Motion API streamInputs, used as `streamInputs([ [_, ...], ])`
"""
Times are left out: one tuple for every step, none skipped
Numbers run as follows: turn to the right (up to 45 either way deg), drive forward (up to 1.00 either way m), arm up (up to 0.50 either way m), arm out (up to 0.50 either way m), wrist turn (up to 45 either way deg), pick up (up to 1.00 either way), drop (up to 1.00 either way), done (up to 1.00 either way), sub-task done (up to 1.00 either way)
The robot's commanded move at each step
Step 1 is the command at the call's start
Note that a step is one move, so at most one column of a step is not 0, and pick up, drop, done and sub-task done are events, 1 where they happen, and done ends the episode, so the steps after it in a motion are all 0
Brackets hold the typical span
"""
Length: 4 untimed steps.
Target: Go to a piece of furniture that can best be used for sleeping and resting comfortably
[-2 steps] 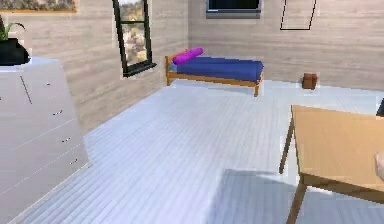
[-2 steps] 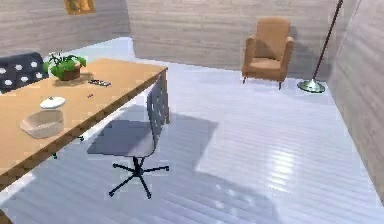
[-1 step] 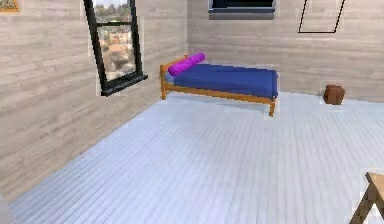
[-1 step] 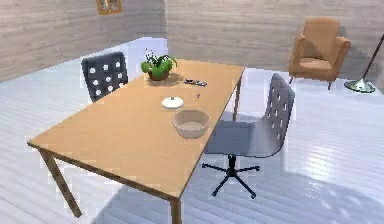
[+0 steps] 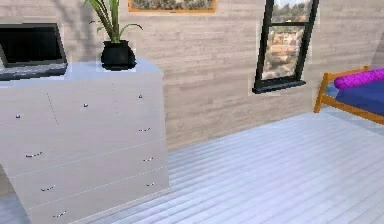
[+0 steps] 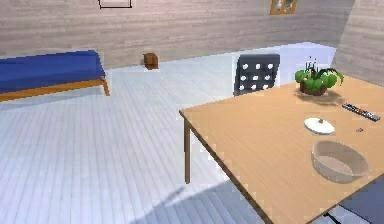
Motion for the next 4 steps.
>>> streamInputs([
  [0.0,0.05,0.0,0.0,0.0,0.0,0.0,0.0,0.0],
  [45.0,0.0,0.0,0.0,0.0,0.0,0.0,0.0,0.0],
  [18.0,0.0,0.0,0.0,0.0,0.0,0.0,0.0,0.0],
  [0.0,1.0,0.0,0.0,0.0,0.0,0.0,0.0,0.0],
])
